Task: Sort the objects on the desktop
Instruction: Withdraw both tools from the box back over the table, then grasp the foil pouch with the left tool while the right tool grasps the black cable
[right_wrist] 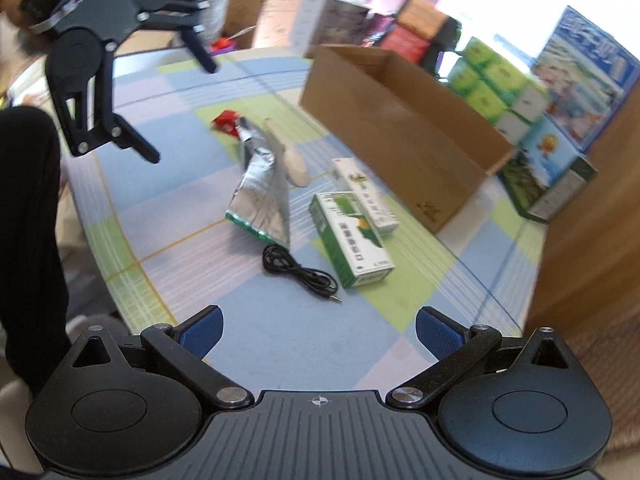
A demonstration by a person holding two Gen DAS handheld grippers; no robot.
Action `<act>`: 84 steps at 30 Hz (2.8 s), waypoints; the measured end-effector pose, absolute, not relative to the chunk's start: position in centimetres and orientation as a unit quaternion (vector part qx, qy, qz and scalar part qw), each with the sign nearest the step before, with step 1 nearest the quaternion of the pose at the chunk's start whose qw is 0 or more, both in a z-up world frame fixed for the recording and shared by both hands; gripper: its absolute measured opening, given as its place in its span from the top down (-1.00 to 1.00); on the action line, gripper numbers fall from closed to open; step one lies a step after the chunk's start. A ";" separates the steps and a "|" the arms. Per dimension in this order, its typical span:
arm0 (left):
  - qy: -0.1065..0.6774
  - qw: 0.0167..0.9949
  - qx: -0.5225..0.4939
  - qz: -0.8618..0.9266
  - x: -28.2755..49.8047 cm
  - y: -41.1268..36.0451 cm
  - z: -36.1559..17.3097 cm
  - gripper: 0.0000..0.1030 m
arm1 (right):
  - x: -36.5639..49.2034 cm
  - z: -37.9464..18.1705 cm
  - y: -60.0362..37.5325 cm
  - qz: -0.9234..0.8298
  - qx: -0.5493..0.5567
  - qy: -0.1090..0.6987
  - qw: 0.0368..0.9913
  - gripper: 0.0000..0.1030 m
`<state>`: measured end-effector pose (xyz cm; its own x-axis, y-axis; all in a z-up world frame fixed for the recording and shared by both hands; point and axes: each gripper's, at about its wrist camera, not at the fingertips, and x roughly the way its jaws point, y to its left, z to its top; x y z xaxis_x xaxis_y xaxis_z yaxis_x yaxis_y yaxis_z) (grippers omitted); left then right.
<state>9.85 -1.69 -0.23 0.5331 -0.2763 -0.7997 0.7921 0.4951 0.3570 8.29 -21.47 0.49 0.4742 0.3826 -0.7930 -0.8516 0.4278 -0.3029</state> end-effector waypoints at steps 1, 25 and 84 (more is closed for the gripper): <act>0.340 0.783 0.388 -0.346 10.1 -1.9 -0.6 -0.92 | 8.6 0.0 -21.2 0.402 -0.377 0.322 0.770 -0.93; 0.316 0.625 0.539 -0.467 18.3 -4.1 -8.1 -0.73 | 16.4 -9.0 -14.3 0.509 -0.508 0.324 0.615 0.13; 0.547 0.710 0.270 -0.351 19.6 -4.1 -10.0 0.23 | 17.9 -7.8 -15.5 0.358 -0.240 0.520 0.737 0.81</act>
<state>19.62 -4.11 -10.04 0.1548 -0.2028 -0.9669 0.7937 0.6084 -0.0005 17.86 -15.53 -7.83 0.2025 0.2774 -0.9392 -0.7777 0.6283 0.0179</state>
